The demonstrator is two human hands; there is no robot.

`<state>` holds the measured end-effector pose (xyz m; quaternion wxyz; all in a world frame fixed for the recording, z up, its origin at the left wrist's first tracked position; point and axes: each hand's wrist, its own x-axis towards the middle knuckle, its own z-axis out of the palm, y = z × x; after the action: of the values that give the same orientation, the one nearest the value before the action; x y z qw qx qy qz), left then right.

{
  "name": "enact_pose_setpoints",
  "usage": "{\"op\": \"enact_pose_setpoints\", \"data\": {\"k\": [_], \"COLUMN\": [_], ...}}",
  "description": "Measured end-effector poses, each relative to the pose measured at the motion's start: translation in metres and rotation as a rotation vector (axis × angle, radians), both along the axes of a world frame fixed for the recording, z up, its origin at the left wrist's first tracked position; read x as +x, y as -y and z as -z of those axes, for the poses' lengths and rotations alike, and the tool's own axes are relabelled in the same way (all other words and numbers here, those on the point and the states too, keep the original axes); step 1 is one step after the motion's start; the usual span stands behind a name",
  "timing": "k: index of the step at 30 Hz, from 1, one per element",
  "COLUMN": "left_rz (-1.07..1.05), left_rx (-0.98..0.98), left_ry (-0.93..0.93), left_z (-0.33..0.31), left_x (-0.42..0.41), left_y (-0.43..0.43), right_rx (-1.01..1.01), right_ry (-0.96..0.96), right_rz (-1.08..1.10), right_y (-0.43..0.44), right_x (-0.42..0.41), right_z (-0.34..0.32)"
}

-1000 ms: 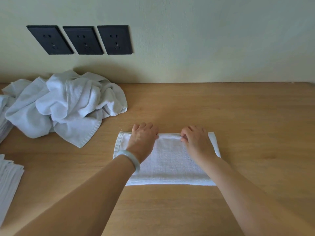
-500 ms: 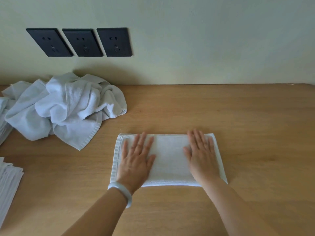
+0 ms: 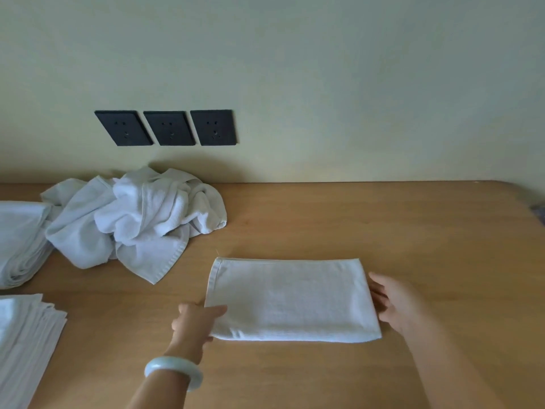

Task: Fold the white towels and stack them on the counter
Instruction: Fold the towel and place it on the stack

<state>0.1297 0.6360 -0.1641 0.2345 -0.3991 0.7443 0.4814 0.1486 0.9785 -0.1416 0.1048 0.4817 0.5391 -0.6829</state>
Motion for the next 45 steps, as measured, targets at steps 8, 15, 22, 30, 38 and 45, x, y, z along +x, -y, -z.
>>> {"op": "enact_pose_setpoints", "data": {"k": [8, 15, 22, 30, 38, 45], "left_rz": [0.055, 0.214, 0.235, 0.1, -0.122, -0.133], "left_rx": [0.093, -0.049, 0.127, 0.134, 0.083, 0.09], "left_ry": [-0.021, -0.045, -0.289, -0.512, -0.611, -0.583], "left_z": [-0.003, -0.008, -0.026, -0.081, -0.126, -0.129], "left_x": [-0.012, -0.049, -0.048, -0.012, 0.033, 0.057], "left_y": [-0.003, -0.013, -0.005, 0.025, 0.124, 0.275], "right_rx": [0.296, 0.775, 0.699, 0.658, 0.669, 0.605], "right_ry": [0.062, -0.133, -0.292, -0.471, -0.578, -0.631], "right_rz": [-0.603, -0.644, -0.505, -0.573, -0.732, -0.767], "right_y": [0.006, 0.022, 0.009, 0.034, 0.142, 0.302], "right_x": [-0.008, 0.009, -0.007, -0.038, -0.059, -0.036], "right_z": [0.003, 0.033, 0.016, -0.033, -0.075, -0.098]}}
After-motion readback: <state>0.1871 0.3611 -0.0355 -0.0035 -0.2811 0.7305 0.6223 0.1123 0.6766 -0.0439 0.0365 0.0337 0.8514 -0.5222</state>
